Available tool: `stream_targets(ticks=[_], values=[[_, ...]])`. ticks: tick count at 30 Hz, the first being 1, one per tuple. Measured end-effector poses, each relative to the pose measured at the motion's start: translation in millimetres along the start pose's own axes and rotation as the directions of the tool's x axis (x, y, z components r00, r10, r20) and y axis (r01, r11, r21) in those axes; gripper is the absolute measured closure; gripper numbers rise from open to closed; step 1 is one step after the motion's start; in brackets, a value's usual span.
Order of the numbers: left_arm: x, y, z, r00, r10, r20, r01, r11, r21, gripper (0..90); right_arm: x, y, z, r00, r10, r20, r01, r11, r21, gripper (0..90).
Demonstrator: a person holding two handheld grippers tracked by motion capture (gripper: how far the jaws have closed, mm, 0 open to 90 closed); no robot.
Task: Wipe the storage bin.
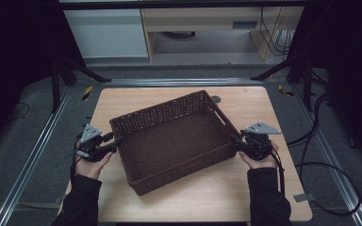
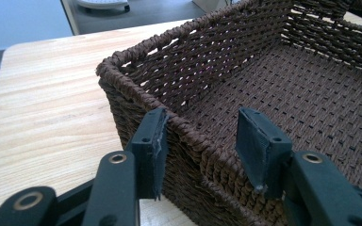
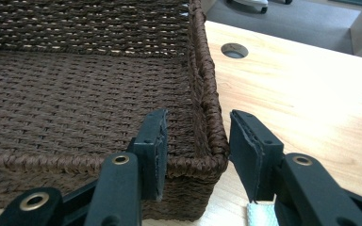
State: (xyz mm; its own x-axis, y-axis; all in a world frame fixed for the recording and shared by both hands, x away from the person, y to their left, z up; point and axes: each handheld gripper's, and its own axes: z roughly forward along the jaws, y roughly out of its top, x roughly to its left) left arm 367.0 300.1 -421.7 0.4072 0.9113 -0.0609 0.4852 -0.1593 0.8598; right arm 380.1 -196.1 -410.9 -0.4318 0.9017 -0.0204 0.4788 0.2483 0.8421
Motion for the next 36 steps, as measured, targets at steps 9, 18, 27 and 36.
stream_targets(ticks=[9, 18, 27, 36], values=[[7.1, 4.0, 9.2, 0.9997, 0.002, -0.025, -0.002, 1.0, -0.001, 54.0, -5.2, 4.2, 16.9, 0.9992, -0.038, -0.014, 0.038, 0.999, -0.035, 70.8], [0.4, 4.7, -1.1, 0.9993, 0.024, -0.03, -0.024, 0.9995, -0.018, 50.0, -2.7, -0.4, 15.7, 0.9973, -0.056, -0.048, 0.057, 0.998, 0.028, 79.4], [-0.4, 0.0, 4.5, 0.9989, 0.038, -0.028, -0.037, 0.9992, 0.017, 53.2, 4.7, 0.2, 4.9, 0.9944, -0.073, -0.076, 0.075, 0.997, 0.024, 72.7], [8.6, 4.1, 14.6, 0.9976, 0.048, -0.05, -0.047, 0.9988, 0.009, 56.7, 2.6, 12.6, 22.0, 0.9917, -0.074, -0.105, 0.073, 0.997, -0.02, 77.1]])
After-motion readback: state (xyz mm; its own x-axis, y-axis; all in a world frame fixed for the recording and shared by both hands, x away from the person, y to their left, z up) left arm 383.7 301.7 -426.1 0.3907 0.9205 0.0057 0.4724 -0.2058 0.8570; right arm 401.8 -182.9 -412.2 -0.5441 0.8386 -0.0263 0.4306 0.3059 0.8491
